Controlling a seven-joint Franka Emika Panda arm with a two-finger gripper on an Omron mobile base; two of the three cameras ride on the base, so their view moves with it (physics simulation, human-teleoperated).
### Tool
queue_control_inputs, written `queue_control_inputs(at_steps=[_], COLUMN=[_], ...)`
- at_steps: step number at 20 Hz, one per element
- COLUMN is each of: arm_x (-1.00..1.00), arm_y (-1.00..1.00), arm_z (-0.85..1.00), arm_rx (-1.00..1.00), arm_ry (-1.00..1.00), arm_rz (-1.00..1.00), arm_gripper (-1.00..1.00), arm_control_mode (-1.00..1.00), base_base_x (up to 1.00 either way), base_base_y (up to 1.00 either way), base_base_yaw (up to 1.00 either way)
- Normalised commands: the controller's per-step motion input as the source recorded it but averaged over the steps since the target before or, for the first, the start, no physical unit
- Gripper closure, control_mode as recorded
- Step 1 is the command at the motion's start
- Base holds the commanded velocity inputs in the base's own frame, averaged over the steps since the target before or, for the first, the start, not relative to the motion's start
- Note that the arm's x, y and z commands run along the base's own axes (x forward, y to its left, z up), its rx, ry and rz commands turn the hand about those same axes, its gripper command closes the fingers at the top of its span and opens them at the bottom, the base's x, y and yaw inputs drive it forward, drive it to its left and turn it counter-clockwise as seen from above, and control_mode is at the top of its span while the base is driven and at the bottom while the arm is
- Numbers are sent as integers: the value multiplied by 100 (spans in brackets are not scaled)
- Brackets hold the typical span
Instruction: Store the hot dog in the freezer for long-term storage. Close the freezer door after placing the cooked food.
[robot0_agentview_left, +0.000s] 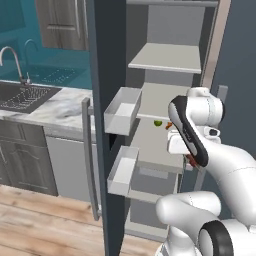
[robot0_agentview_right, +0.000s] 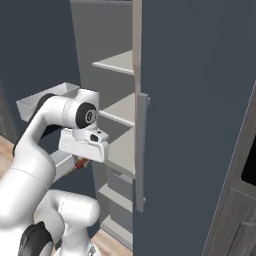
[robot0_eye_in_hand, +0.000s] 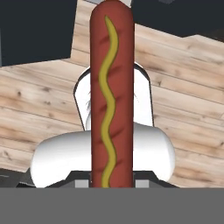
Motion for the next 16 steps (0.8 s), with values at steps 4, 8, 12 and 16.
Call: queue_control_inputs(at_steps=[4,8,12,16], arm_x=[0,0,0,0], arm_y=[0,0,0,0], arm_z=[0,0,0,0], arm_rx=[0,0,0,0], arm_ry=[0,0,0,0], arm_rz=[0,0,0,0], arm_gripper=[100,100,100,100], arm_control_mode=[100,100,100,100], base_base_x=[3,4,5,0], base_base_y=[16,10,11,22], base_base_yaw=[0,0,0,0])
